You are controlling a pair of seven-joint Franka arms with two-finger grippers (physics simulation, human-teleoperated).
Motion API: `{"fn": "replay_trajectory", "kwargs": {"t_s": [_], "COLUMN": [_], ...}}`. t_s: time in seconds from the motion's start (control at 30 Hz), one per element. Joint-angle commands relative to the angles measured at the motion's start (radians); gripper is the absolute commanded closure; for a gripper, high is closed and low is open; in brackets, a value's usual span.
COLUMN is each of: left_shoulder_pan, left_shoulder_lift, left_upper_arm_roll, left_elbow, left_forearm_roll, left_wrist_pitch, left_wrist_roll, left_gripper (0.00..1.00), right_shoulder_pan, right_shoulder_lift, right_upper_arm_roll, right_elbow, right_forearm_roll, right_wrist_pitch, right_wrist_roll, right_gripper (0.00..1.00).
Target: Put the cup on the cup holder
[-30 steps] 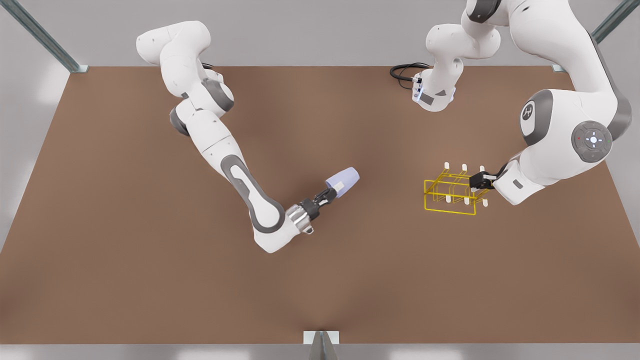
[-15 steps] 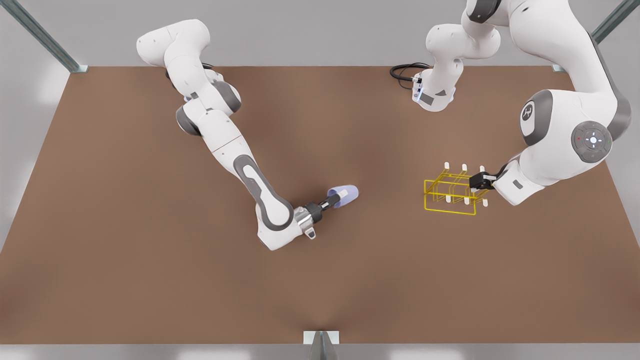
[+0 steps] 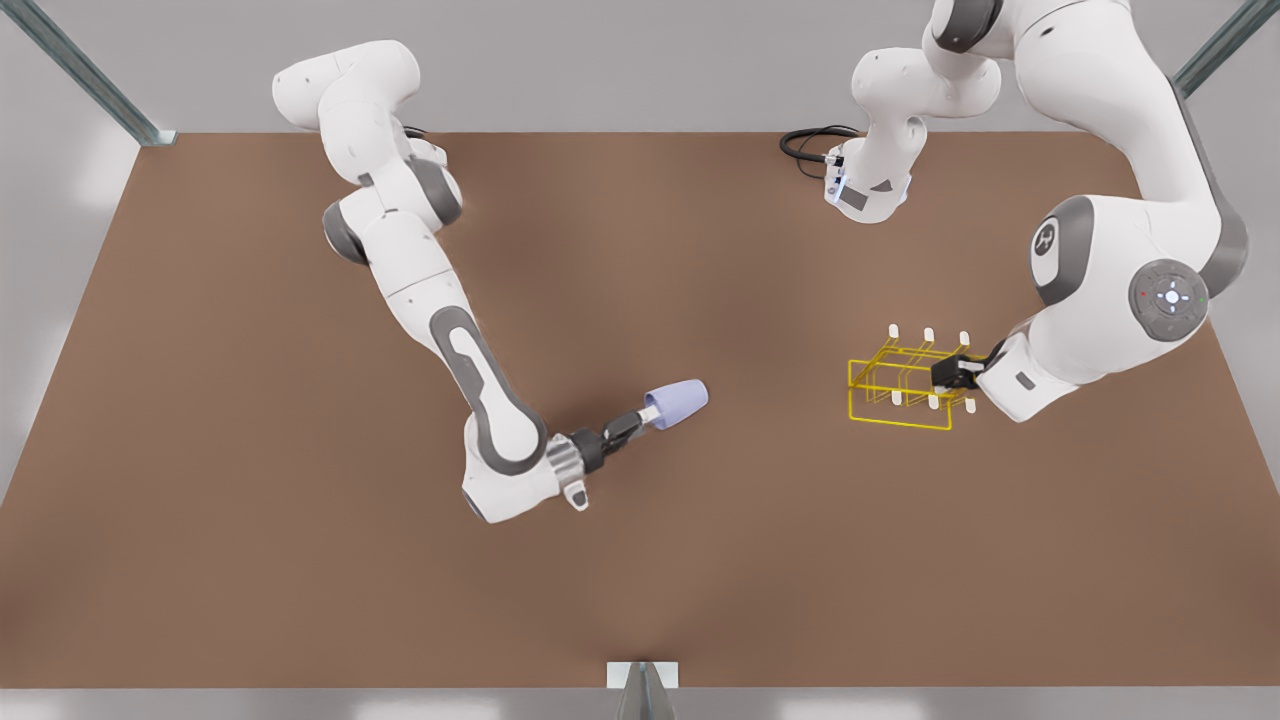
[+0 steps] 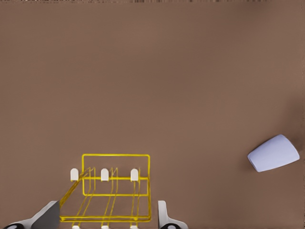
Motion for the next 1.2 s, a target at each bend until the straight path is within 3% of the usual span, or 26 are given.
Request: {"fn": "replay_trajectory", "kwargs": {"t_s": [0.0, 0.03, 0.07, 0.13, 0.2, 0.23, 0.27, 0.3, 0.37, 0.4, 0.47, 0.63, 1.0, 1.17], "left_shoulder_pan": [-0.004, -0.004, -0.001, -0.007, -0.17, -0.205, -0.214, -0.216, -0.239, -0.268, -0.266, -0.248, -0.234, -0.216], "left_shoulder_lift": [0.005, 0.022, 0.076, 0.217, 0.327, 0.35, 0.393, 0.413, 0.444, 0.447, 0.472, 0.424, 0.419, 0.419], "left_upper_arm_roll": [-0.033, -0.097, -0.229, -0.407, -0.41, -0.41, -0.412, -0.412, -0.41, -0.409, -0.409, -0.409, -0.407, -0.399], "left_elbow": [0.0, 0.0, 0.01, 0.027, 0.027, 0.025, 0.022, 0.019, 0.019, 0.02, 0.019, -0.179, -0.25, -0.265], "left_forearm_roll": [-0.001, 0.002, -0.001, -0.006, 0.162, 0.16, 0.155, 0.154, 0.188, 0.333, 0.341, 0.379, 0.367, 0.367], "left_wrist_pitch": [0.034, 0.05, 0.073, 0.258, 0.419, 0.451, 0.47, 0.468, 0.479, 0.485, 0.522, 0.758, 0.832, 0.82], "left_wrist_roll": [0.0, -0.002, -0.01, -0.005, 0.0, 0.03, 0.166, 0.258, 0.302, 0.303, 0.397, 0.429, 0.402, 0.288], "left_gripper": [0.0, 0.0, 0.0, 0.0, 0.0, 0.0, 0.0, 0.0, 0.0, 0.0, 0.0, 0.0, 0.0, 0.0], "right_shoulder_pan": [-0.08, -0.163, -0.236, -0.308, -0.284, -0.282, -0.302, -0.325, -0.328, -0.327, -0.351, -0.35, -0.356, -0.339], "right_shoulder_lift": [-0.099, -0.183, -0.274, -0.401, -0.588, -0.677, -0.906, -1.042, -1.056, -1.055, -1.048, -1.041, -1.045, -1.045], "right_upper_arm_roll": [0.001, 0.001, 0.01, 0.003, 0.01, 0.006, 0.004, 0.004, 0.009, 0.01, 0.006, 0.01, 0.006, 0.017], "right_elbow": [-0.016, -0.018, -0.018, -0.007, -0.02, -0.09, -0.429, -0.629, -0.603, -0.59, -0.529, -0.526, -0.521, -0.467], "right_forearm_roll": [-0.262, -0.418, -0.66, -0.96, -1.203, -1.289, -1.302, -1.291, -1.273, -1.259, -1.251, -1.251, -1.257, -1.25], "right_wrist_pitch": [-0.09, -0.119, -0.197, -0.303, -0.355, -0.34, -0.15, -0.048, -0.135, -0.16, -0.195, -0.197, -0.202, -0.304], "right_wrist_roll": [-0.083, -0.081, -0.08, -0.055, 0.28, 0.317, 0.342, 0.356, 0.453, 0.529, 0.523, 0.523, 0.523, 0.523], "right_gripper": [0.0, 0.0, 0.0, 0.0, 0.0, 0.0, 0.0, 0.0, 0.0, 0.0, 0.0, 0.0, 0.0, 0.0]}}
